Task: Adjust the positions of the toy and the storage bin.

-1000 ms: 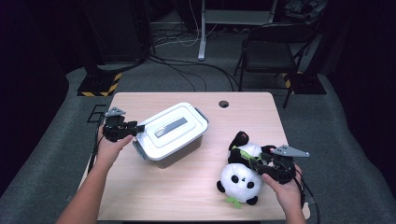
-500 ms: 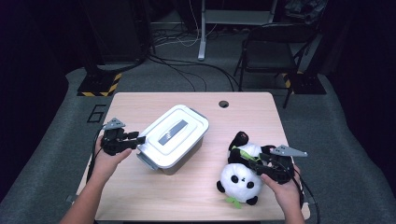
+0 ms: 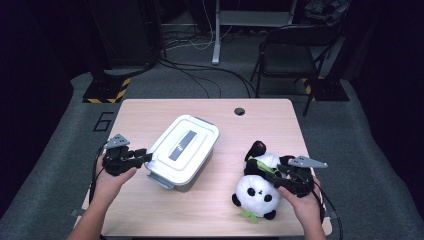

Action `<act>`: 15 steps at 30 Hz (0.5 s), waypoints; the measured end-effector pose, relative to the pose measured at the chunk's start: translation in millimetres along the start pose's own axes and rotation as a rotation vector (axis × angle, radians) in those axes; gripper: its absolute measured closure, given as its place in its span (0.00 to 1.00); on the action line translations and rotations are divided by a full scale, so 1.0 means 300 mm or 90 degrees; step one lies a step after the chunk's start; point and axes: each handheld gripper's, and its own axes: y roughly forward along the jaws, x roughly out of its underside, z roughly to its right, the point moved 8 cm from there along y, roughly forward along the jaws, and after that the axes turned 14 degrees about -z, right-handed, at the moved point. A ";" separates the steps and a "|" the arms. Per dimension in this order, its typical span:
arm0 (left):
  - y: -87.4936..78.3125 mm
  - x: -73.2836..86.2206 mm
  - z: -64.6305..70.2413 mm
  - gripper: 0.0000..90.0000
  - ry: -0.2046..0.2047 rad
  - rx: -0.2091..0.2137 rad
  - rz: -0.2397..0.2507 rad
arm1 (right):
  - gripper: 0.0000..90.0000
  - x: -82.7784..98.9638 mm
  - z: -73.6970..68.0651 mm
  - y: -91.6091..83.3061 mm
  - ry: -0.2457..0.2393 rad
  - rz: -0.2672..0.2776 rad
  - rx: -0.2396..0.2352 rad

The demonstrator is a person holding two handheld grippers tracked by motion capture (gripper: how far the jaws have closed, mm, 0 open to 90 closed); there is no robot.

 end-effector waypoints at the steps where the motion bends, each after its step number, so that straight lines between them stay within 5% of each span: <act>1: 0.001 -0.008 0.001 0.63 -0.002 -0.003 0.003 | 0.48 0.000 0.001 0.000 0.000 0.000 0.000; 7: 0.012 -0.068 0.030 0.59 -0.005 0.013 0.012 | 0.48 0.000 0.002 0.001 0.001 0.000 -0.001; 15: 0.059 -0.134 0.066 0.58 0.013 -0.001 0.002 | 0.48 0.003 0.004 0.003 0.003 0.000 -0.005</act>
